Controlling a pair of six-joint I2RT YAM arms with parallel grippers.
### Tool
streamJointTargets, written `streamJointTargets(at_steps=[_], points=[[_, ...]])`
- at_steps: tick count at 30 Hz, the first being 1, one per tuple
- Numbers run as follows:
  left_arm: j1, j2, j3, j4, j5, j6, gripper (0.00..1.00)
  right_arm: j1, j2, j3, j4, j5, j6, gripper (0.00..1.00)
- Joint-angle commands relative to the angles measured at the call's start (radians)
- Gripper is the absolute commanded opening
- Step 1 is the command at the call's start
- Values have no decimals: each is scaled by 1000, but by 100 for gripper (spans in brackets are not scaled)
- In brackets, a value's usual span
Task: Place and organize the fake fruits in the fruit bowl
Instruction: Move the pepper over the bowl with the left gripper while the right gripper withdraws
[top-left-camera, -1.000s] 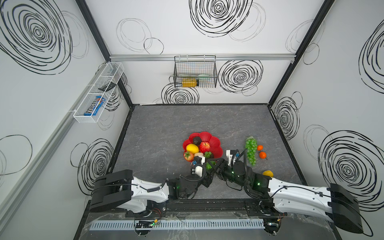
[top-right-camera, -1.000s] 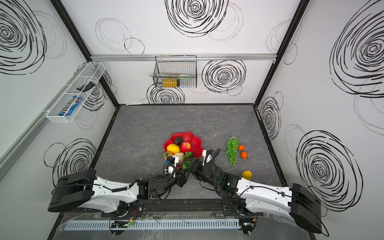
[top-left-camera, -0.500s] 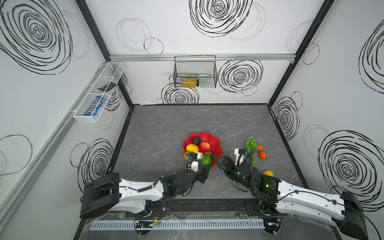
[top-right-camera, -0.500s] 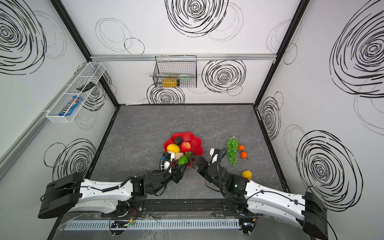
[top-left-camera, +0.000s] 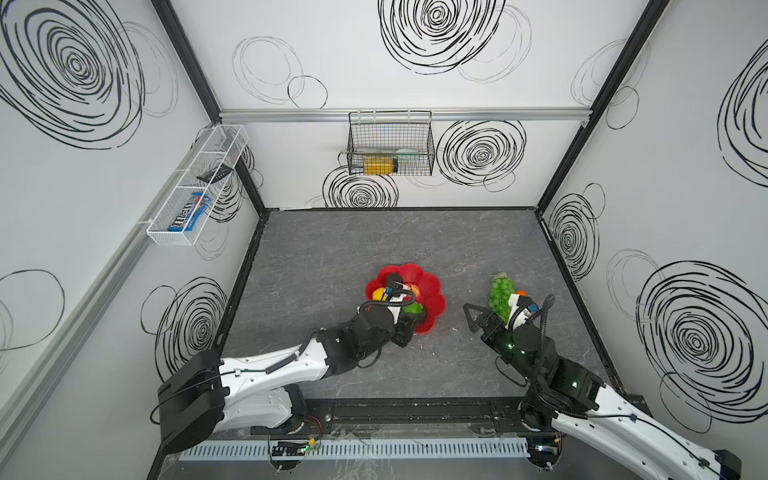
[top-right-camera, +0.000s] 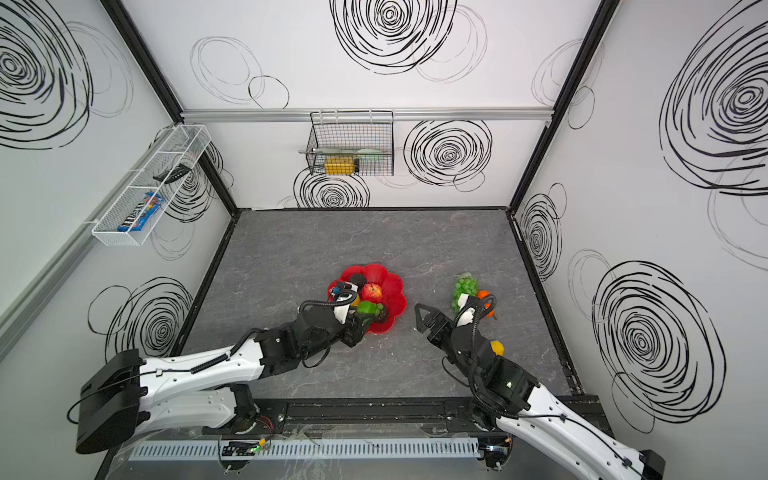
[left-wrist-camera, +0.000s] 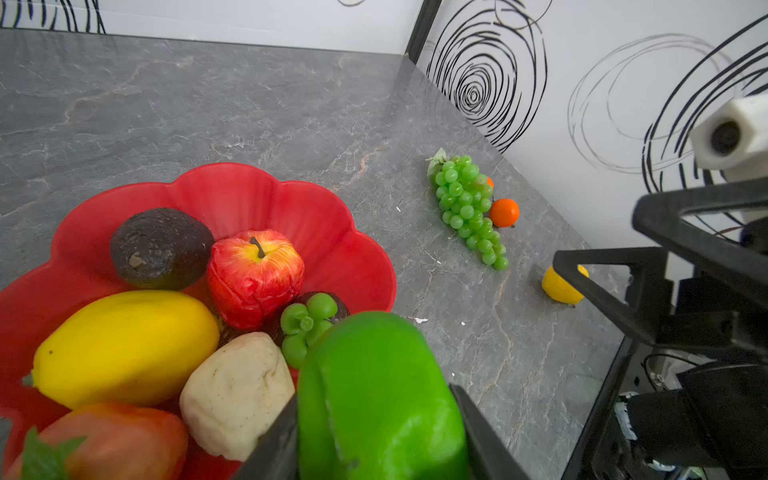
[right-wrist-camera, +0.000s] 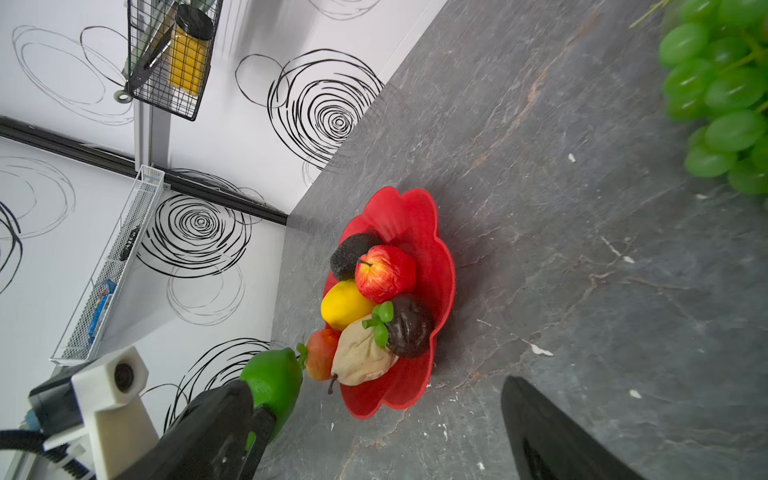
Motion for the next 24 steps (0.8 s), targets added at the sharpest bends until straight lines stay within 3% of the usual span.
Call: streamJointTargets(at_steps=[1,10,14,24], points=[[27,56,92,-170,87,56,47,-19,-61,-31,-126,0,-38,97],[113,251,332,-317,137,154,47,-30,-123,-110,-159,-27,-33,97],[148,381,505,-437,67,147,47,-33,-136,-151,-159,-61,-6,97],[265,610,796,-572,70,163,48,-32,-222,-215,-204,-108,47,97]])
